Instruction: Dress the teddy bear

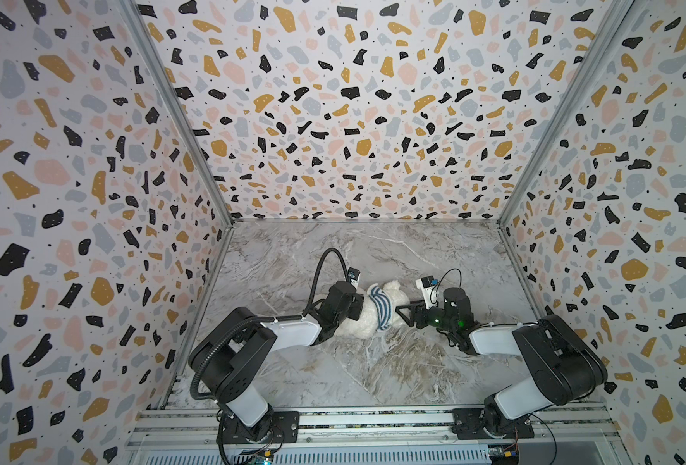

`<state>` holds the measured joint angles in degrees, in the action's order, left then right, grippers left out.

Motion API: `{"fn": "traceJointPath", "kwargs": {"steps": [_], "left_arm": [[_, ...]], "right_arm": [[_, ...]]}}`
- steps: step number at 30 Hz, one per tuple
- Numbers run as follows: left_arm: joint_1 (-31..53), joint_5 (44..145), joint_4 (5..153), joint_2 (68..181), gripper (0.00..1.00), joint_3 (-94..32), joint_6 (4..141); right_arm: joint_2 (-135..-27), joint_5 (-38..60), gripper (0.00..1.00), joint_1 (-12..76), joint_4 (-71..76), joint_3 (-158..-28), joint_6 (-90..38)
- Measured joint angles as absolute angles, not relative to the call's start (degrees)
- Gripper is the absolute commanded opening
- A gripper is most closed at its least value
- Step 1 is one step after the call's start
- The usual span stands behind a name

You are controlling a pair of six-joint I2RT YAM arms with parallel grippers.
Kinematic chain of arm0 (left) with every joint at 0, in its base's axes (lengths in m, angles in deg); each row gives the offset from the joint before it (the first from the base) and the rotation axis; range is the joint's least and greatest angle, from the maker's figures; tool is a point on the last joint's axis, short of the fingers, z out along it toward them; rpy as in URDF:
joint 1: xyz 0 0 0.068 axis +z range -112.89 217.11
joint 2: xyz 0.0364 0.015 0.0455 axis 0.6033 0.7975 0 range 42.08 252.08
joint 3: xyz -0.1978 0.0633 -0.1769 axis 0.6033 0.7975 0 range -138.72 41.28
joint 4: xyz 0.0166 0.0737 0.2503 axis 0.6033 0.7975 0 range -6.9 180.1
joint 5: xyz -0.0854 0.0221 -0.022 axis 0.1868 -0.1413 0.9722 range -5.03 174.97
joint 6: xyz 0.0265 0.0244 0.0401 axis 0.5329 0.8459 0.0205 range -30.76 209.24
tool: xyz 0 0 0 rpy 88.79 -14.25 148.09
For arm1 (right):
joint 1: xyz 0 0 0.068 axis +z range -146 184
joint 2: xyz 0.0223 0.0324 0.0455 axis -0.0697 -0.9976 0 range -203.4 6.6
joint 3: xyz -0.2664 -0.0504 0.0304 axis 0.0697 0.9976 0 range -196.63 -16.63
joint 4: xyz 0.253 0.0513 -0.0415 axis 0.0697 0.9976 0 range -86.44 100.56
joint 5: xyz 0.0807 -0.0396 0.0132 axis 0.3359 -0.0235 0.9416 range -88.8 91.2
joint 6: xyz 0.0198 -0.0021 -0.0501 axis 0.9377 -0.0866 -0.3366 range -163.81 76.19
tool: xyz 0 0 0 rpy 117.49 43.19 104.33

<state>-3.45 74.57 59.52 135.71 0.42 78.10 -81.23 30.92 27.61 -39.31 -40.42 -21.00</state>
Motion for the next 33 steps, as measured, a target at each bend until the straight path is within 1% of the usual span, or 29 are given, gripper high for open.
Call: {"fn": "traceJointPath", "kwargs": {"steps": [3,8,12,13,17,20,21,25,30,33], "left_arm": [[-3.4,75.0,59.4,135.7,0.50,0.4,78.2],[-3.4,75.8,58.4,135.7,0.50,1.0,78.6],[-3.4,76.3,57.8,135.2,0.50,1.8,78.7],[-3.4,76.4,58.0,134.9,0.53,1.9,78.6],[-3.4,77.0,61.0,131.7,0.68,2.1,77.2],[-3.4,78.1,63.3,126.0,0.75,3.4,74.6],[-3.5,78.7,64.1,123.6,0.76,4.0,73.4],[-3.5,80.6,68.6,112.2,0.75,7.1,68.3],[-3.8,82.9,73.3,98.2,0.59,11.8,60.9],[-5.2,84.1,74.8,92.3,0.53,13.9,56.4]], "right_arm": [[-81.7,31.7,0.60,28.6,-39.3,-41.5,-21.8],[-82.4,32.7,0.35,29.3,-39.6,-42.1,-22.2],[-81.5,33.0,0.21,29.8,-39.3,-42.1,-22.4],[-80.8,32.9,0.18,30.1,-39.1,-42.0,-22.5],[-76.0,31.8,0.08,31.9,-37.0,-40.9,-22.6],[-71.7,28.6,0.01,35.1,-35.0,-40.4,-23.5],[-70.5,27.7,0.00,36.2,-34.5,-40.3,-23.5],[-65.4,22.4,0.00,40.9,-32.6,-39.9,-24.0],[-61.2,16.1,0.00,45.3,-30.4,-39.2,-24.4],[-60.0,13.5,0.00,47.0,-29.8,-39.2,-24.5]]}}
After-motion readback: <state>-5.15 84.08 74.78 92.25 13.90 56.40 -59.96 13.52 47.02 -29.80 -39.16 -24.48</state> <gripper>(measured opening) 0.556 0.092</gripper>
